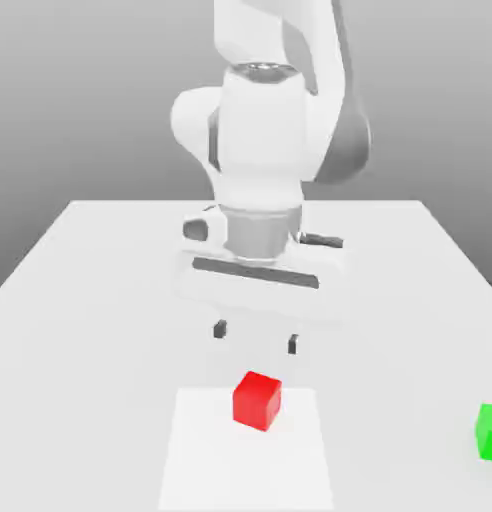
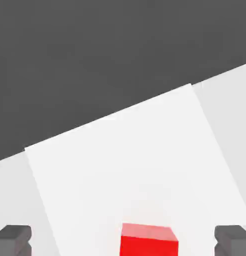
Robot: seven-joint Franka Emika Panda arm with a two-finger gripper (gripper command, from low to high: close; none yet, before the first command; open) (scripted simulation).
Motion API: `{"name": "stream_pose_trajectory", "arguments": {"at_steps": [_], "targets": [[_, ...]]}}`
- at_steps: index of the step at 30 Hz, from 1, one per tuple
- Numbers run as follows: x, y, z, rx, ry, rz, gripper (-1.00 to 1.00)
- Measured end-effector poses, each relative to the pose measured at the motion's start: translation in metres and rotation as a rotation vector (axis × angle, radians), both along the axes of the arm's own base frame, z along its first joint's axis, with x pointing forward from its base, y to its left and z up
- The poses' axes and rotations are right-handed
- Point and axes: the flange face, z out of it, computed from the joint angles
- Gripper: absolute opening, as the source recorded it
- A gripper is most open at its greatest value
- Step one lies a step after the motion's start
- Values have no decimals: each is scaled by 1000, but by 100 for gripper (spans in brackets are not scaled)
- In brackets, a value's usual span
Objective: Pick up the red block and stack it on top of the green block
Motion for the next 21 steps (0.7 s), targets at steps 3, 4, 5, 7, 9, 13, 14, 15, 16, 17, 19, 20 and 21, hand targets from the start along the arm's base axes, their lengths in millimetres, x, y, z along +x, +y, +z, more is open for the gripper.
{"name": "stream_pose_trajectory", "arguments": {"at_steps": [3, 4, 5, 7, 9, 13, 14, 15, 16, 17, 19, 20, 21], "targets": [[-6, 0, -33, 4, 21, -16, 0], [-6, 0, -43, 4, 22, -16, 0], [-7, 1, -52, 4, 23, -16, 0], [-9, 1, -68, 4, 25, -15, -100], [-9, 1, -68, 4, 25, -14, -100], [-9, 1, -72, 4, 24, -15, -100], [-9, 1, -69, 4, 24, -15, -100], [-8, 1, -64, 4, 23, -15, -100], [-7, 1, -56, 4, 23, -16, -100], [-7, 1, -48, 4, 23, -16, -100], [-7, 1, -31, 4, 23, -14, -100], [-7, 1, -23, 3, 23, -14, -100], [-8, 1, -14, 3, 24, -14, -100]]}}
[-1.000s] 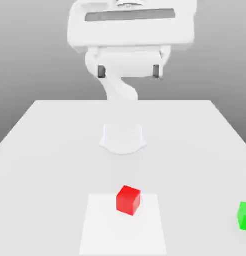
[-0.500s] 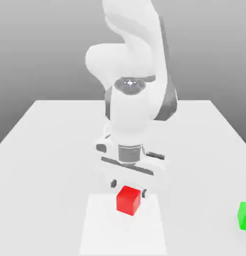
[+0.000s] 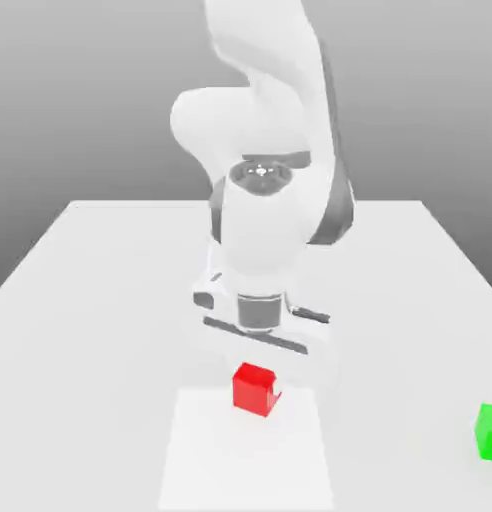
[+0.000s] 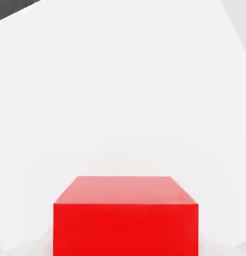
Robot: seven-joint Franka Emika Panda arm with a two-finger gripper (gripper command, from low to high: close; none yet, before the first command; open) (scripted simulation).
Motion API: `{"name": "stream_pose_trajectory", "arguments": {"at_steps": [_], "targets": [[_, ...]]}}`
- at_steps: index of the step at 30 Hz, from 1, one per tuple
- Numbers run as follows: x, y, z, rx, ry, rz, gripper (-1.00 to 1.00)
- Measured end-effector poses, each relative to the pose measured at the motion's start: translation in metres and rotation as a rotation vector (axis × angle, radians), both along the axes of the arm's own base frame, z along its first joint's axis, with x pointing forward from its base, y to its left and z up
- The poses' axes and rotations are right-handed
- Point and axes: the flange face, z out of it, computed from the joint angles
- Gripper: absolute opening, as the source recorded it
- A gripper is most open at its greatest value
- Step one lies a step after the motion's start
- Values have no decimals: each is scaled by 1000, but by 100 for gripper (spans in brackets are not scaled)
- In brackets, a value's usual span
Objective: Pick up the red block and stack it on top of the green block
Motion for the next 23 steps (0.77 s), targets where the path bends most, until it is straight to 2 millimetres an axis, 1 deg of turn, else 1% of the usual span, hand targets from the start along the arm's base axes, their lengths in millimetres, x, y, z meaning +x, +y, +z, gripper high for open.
{"name": "stream_pose_trajectory", "arguments": {"at_steps": [1, 4, 6, 9, 12, 15, 16, 17, 19, 20, 23], "targets": [[5, 10, 5, 1, 1, 49, -100], [26, 65, 15, 4, 4, 296, -100], [39, 105, 20, 5, 5, 469, -100], [51, 168, 27, 6, 6, 727, -100], [56, 229, 35, 5, 6, 970, -100], [48, 295, 42, 2, 3, 1218, -100], [46, 306, 36, 1, 3, 1258, -100], [46, 311, 25, 1, 2, 1277, -100], [45, 316, -2, 0, 1, 1292, -100], [44, 316, -13, 0, 2, 1295, 100], [44, 316, -13, 0, 2, 1295, 100]]}}
